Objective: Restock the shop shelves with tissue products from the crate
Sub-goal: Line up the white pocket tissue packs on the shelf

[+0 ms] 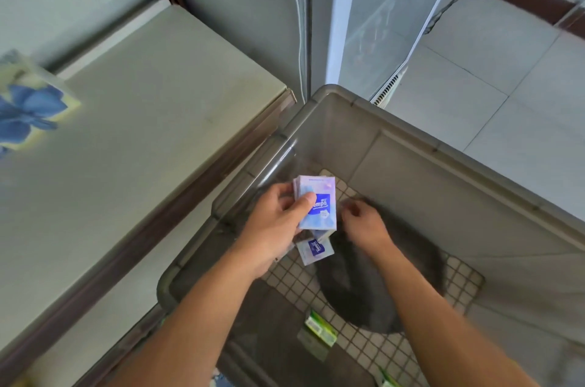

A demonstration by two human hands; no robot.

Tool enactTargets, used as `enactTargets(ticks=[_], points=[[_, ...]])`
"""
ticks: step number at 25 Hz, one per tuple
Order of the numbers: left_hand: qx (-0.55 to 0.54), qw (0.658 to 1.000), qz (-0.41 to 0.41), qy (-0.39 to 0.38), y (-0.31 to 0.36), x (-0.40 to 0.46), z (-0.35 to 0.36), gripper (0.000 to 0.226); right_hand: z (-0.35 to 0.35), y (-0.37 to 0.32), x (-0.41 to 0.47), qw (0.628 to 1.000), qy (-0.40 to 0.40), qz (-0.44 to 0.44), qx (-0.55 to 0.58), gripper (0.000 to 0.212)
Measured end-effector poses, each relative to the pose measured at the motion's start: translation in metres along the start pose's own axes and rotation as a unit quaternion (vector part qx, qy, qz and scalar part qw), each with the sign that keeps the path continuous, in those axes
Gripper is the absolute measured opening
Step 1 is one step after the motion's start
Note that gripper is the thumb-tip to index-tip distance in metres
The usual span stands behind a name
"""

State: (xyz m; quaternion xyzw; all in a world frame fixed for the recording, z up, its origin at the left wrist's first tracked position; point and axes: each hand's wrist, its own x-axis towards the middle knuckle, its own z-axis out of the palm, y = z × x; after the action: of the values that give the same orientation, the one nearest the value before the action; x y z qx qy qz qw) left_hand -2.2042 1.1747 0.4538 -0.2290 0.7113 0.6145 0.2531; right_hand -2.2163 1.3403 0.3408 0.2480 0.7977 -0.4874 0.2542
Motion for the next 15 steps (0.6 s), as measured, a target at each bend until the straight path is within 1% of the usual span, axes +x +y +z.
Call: enactTargets(ticks=[1, 2, 3, 6, 8, 9, 11, 13, 15], points=[[0.019, 1.0, 0.003, 0.002, -0.001, 0.002, 0.0, 0.029, 0.015, 0.012, 0.012, 0.995, -0.022, -0.007, -0.095, 0.024], [0.034, 0.999, 0.008, 0.003, -0.004, 0.004, 0.0, 0.03, 0.031, 0.023, 0.022, 0.988, -0.04, -0.013, -0.147, 0.03], [0.04, 0.999, 0.011, 0.003, -0.005, 0.006, 0.0, 0.031, 0.044, 0.032, 0.031, 0.987, -0.044, -0.015, -0.156, 0.033], [0.044, 0.999, 0.013, 0.007, -0.01, 0.01, 0.0, 0.034, 0.058, 0.037, 0.031, 0.991, -0.023, -0.004, -0.129, 0.025], [0.043, 0.999, 0.016, 0.006, -0.012, 0.009, 0.0, 0.034, 0.051, 0.035, 0.023, 0.998, 0.002, 0.022, -0.061, 0.024], [0.045, 0.999, 0.015, 0.006, -0.012, 0.007, 0.0, 0.035, 0.041, 0.033, 0.016, 0.999, 0.03, 0.042, -0.009, 0.025], [0.054, 0.998, 0.008, -0.006, -0.012, 0.001, 0.003, 0.038, 0.012, 0.023, -0.009, 0.989, 0.09, 0.074, 0.092, 0.023], [0.053, 0.998, -0.005, -0.015, -0.012, -0.008, 0.007, 0.039, -0.023, 0.009, -0.044, 0.976, 0.119, 0.063, 0.168, 0.02], [0.038, 0.999, -0.01, -0.015, -0.005, -0.018, 0.014, 0.044, -0.054, -0.01, -0.085, 0.962, 0.1, 0.012, 0.254, 0.017]])
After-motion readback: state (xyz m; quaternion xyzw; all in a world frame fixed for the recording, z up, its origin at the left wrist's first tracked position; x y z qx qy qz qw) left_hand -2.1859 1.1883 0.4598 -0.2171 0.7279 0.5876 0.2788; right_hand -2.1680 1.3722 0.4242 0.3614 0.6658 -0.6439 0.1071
